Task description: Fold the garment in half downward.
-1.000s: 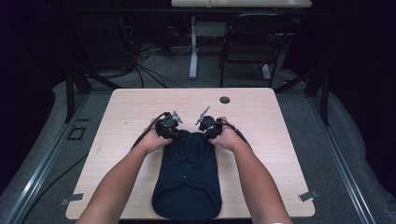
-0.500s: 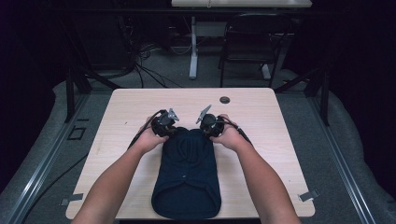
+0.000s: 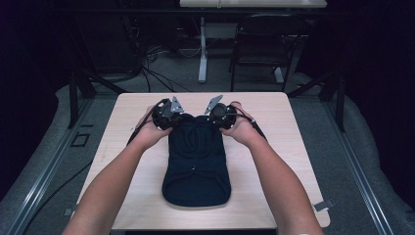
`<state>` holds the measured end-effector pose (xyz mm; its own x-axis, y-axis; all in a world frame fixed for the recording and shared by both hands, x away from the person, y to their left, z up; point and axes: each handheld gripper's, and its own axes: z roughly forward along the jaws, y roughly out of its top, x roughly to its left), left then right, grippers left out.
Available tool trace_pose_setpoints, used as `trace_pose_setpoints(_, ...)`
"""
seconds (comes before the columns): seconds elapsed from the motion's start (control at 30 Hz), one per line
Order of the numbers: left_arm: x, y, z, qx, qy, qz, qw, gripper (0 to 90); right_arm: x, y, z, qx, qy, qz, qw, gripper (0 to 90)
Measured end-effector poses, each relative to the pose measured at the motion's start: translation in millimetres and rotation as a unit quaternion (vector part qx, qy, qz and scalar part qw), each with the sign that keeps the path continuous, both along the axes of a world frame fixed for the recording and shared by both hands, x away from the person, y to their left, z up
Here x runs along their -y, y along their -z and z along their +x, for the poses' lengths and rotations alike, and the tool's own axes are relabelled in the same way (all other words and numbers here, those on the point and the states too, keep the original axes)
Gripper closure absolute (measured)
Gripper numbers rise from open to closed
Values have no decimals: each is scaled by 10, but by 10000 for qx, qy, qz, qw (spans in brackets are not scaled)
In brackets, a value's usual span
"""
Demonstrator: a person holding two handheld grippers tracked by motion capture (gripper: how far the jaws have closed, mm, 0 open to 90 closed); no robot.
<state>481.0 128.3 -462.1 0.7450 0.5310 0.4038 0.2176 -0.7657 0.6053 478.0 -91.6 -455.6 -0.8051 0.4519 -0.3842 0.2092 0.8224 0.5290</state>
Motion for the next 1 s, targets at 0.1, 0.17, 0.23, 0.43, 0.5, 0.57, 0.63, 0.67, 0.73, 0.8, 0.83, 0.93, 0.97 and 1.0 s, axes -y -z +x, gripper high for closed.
trace_pose_setpoints(0.1,-18,-53,-47,299,23,69,9995,809,-22,-78,-49,377,-99,-189,9991,822)
trace_pose_setpoints(0.17,-35,-85,-71,429,27,70,9991,810,-43,-118,-87,593,-148,-229,9979,822)
trace_pose_setpoints(0.23,-55,-116,-87,553,28,60,9984,810,-61,-161,-126,807,-209,-320,9960,822)
trace_pose_setpoints(0.43,-64,-266,-166,1088,62,115,9940,810,-55,-268,-189,1328,-229,-188,9907,820)
trace_pose_setpoints(0.5,-39,-313,-199,1327,96,229,9908,809,-69,-296,-214,1605,-206,-301,9864,820)
trace_pose_setpoints(0.57,-37,-340,-232,1492,106,237,9885,810,-85,-313,-247,1837,-251,-462,9816,820)
trace_pose_setpoints(0.63,-38,-353,-271,1621,131,276,9863,810,-92,-310,-291,2073,-319,-557,9762,819)
trace_pose_setpoints(0.67,-37,-361,-284,1677,159,278,9853,810,-91,-306,-315,2154,-329,-575,9743,819)
trace_pose_setpoints(0.73,-52,-398,-291,1711,155,149,9850,810,-80,-301,-346,2304,-316,-558,9710,819)
trace_pose_setpoints(0.8,-56,-453,-280,1787,142,156,9837,810,-58,-345,-348,2334,-327,-451,9708,816)
trace_pose_setpoints(0.83,-48,-467,-280,1807,128,161,9833,810,-46,-377,-343,2283,-264,-350,9726,815)
trace_pose_setpoints(0.93,5,-420,-327,1868,209,348,9816,810,-32,-373,-341,2199,-233,-267,9749,814)
trace_pose_setpoints(0.97,25,-379,-355,1925,277,436,9799,810,-27,-342,-350,2200,-284,-332,9745,814)
trace_pose_setpoints(1.0,42,-337,-384,1946,350,549,9787,810,-18,-300,-363,2201,-302,-394,9742,814)
